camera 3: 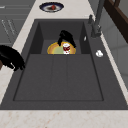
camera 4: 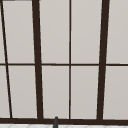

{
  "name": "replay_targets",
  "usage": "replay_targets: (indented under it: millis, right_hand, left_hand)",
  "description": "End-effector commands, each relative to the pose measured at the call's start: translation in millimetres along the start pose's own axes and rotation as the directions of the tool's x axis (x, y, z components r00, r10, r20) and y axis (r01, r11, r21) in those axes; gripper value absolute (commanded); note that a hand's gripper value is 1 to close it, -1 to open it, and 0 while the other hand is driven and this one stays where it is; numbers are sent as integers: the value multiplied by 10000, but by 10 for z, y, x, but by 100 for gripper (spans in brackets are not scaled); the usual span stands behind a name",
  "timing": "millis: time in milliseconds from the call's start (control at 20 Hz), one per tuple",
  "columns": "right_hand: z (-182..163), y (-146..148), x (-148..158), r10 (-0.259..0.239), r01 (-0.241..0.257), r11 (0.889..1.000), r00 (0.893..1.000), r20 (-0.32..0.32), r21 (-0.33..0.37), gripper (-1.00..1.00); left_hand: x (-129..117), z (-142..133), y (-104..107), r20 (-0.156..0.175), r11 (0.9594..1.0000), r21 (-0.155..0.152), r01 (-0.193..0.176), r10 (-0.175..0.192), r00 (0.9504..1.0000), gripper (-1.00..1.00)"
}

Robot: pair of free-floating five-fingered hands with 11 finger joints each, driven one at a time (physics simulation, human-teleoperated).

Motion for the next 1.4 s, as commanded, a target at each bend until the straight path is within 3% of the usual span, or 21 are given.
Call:
replay_targets:
  millis: [0, 100, 800, 950, 1350]
  right_hand:
    - [0, 0, 0, 0, 0, 10000, 10000, 0, 0, 0]
    - [0, 0, 0, 0, 0, 10000, 10000, 0, 0, 0]
    - [0, 0, 0, 0, 0, 10000, 10000, 0, 0, 0]
    - [0, 0, 0, 0, 0, 10000, 10000, 0, 0, 0]
    - [0, 0, 0, 0, 0, 10000, 10000, 0, 0, 0]
  left_hand:
    - [121, 138, 140, 61, 9998, -49, 173, -172, 9998, -100]
    - [173, 235, 194, 33, 10000, -25, -71, 71, 10000, -100]
    - [1163, 955, 682, 102, 9993, -124, -347, 348, 9993, -100]
    - [1411, 999, 733, 4, 9996, -265, -84, 84, 10000, -100]
    - [2108, 1152, 878, -59, 9991, -329, -269, 267, 9996, -100]
